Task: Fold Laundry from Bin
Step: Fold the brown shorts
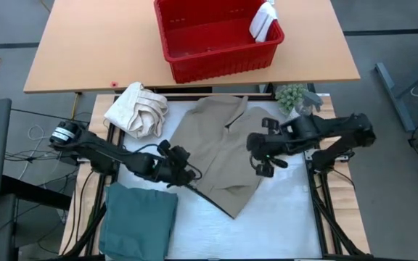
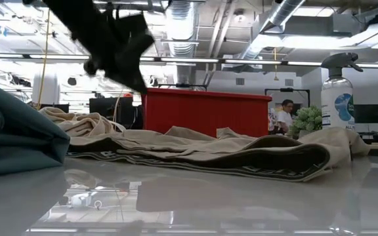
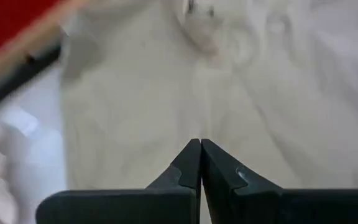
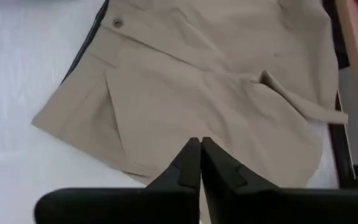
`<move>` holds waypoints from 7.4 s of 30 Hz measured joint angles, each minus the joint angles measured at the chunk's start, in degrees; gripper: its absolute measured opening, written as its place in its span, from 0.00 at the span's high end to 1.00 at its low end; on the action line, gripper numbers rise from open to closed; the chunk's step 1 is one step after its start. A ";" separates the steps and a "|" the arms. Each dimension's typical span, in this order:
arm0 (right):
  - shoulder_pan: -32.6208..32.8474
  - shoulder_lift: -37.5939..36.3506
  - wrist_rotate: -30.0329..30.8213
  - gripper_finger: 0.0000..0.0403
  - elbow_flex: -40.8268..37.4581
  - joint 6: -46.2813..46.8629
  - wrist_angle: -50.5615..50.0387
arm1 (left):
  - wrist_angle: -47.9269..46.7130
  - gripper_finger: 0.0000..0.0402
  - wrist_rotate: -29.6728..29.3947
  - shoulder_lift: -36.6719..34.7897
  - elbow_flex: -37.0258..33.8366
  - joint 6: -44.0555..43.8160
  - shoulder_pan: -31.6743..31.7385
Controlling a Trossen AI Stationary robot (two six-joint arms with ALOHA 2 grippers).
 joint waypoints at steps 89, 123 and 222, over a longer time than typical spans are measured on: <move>-15.20 -6.57 -13.06 0.40 -59.21 -18.45 48.95 | 4.36 0.51 26.55 21.72 25.66 32.43 -17.25; -17.30 -6.57 -13.03 0.40 -59.21 -21.91 52.03 | -11.47 0.51 21.20 35.55 38.64 14.35 -16.57; -9.63 -3.59 -18.82 0.95 -15.37 -13.58 3.52 | -70.79 1.00 13.24 33.02 70.92 -22.19 -21.17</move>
